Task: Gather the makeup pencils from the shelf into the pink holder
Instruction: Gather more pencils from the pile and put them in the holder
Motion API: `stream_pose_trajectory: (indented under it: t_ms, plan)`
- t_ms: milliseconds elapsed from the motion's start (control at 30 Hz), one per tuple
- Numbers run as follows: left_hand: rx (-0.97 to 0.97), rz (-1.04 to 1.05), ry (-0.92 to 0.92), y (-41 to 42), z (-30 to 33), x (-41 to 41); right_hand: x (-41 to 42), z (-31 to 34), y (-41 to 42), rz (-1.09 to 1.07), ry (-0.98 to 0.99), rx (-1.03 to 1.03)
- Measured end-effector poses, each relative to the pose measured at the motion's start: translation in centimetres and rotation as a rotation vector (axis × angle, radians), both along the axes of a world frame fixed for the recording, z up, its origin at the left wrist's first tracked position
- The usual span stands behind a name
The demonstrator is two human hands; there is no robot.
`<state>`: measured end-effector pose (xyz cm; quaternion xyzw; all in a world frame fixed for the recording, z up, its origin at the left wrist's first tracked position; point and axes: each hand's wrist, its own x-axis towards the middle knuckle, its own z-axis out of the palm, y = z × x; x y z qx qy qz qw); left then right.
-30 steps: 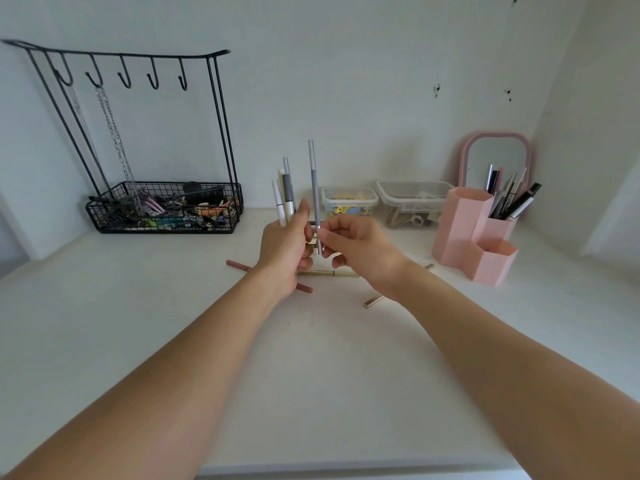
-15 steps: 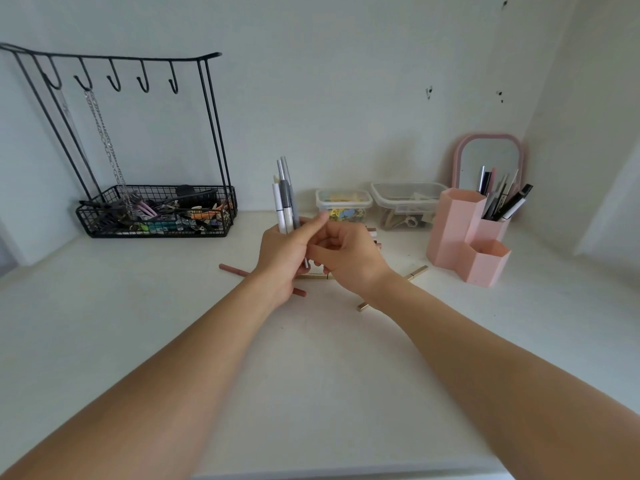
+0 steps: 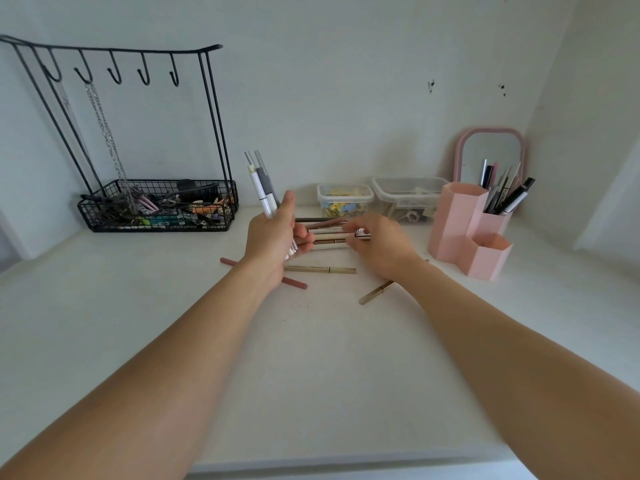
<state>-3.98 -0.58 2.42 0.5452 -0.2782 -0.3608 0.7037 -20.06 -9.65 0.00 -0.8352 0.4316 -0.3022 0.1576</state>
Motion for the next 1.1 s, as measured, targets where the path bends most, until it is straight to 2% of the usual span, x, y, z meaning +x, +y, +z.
stream_pose_trajectory:
  t_ms: [67, 233, 500, 800, 900, 1100]
  plan:
    - [0.015, 0.027, 0.005, 0.0, 0.1, 0.1, 0.2, -0.3, -0.2, 0.003, 0.077, -0.038]
    - [0.014, 0.011, 0.027, 0.3, 0.2, 0.5, 0.5, 0.0, -0.1, -0.010, 0.124, -0.092]
    - [0.023, -0.042, 0.057, 0.2, 0.4, 0.1, 0.2, 0.6, 0.0, 0.020, 0.179, -0.030]
    - [0.083, -0.078, -0.054, 0.5, -0.1, 0.4, 0.0, 0.9, -0.1, 0.039, 0.242, -0.022]
    - [0.084, -0.091, -0.053, 0.6, 0.1, 0.2, -0.1, 1.6, 0.2, 0.022, 0.090, 0.040]
    - [0.061, -0.220, -0.031, 0.8, 0.3, -0.4, 0.3, 3.5, 2.6, 0.201, -0.512, 0.385]
